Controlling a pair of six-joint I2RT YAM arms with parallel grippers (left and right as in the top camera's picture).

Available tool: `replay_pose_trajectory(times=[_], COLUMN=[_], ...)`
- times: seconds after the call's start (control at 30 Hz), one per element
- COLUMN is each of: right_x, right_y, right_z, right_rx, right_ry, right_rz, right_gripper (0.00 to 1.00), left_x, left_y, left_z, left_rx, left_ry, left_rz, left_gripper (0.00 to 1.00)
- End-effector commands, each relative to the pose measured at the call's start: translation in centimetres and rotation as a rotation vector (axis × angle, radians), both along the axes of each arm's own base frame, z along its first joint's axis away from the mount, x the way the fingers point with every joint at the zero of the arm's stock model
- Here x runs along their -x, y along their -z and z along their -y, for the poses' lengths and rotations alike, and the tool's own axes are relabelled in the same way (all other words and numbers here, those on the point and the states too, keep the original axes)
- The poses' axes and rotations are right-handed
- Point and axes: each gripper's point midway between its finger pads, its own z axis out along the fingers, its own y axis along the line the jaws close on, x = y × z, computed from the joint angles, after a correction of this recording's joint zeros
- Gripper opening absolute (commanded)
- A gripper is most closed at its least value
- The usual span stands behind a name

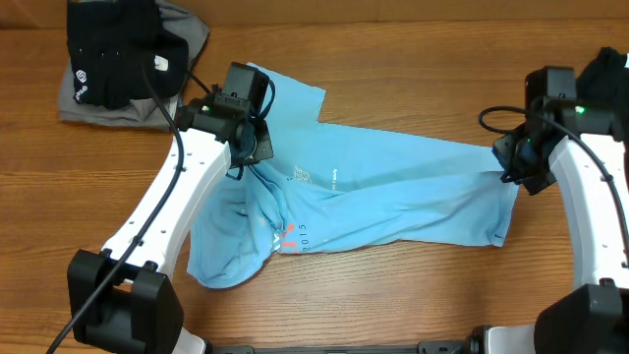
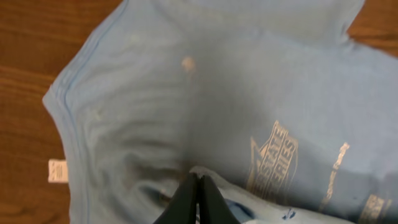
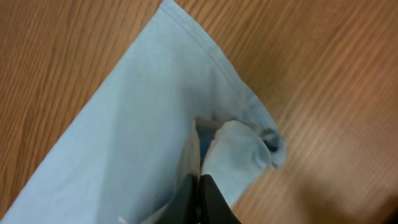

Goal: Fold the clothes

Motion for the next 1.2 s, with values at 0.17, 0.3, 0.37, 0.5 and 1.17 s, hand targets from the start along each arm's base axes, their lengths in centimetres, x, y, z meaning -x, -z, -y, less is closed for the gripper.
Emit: replay_pose_trajectory(times=[0.17,0.3,0.37,0.5,1.17], right_x=[-0.5,-0.6,-0.3,-0.2,-0.1], right_y=[3.5,3.0,2.5,1.7,1.8], right_z=[0.4,0.4,0.2,-1.4,-3.6], right_rx=[0.017,0.031,0.023,-0.060,-0.170], right_ry=[0.001,-0.078,-0.094,-0.160,-0.288], right_rz=[0.022,0.009,-0.008,-0.011,-0.009], right_gripper=[0.31,1.00,1.00,1.00,1.00], left_x=[-0.4,1.0,1.9,4.2,11.4], left_y=[-0.3,-1.3,-2.5,-4.3,5.0], left_z=[-0.1,-0.5,-0.7,1.2,7.3], left_rx=[-0.021,-0.034,-0.034,0.014,-0.023], left_ry=[0.037,0.040,0.042,0.231,0.386], left_rz=[0.021,-0.021,-0.032,-0.062,-0.475], left_gripper=[0.88,0.91,0.90,0.80,0.70])
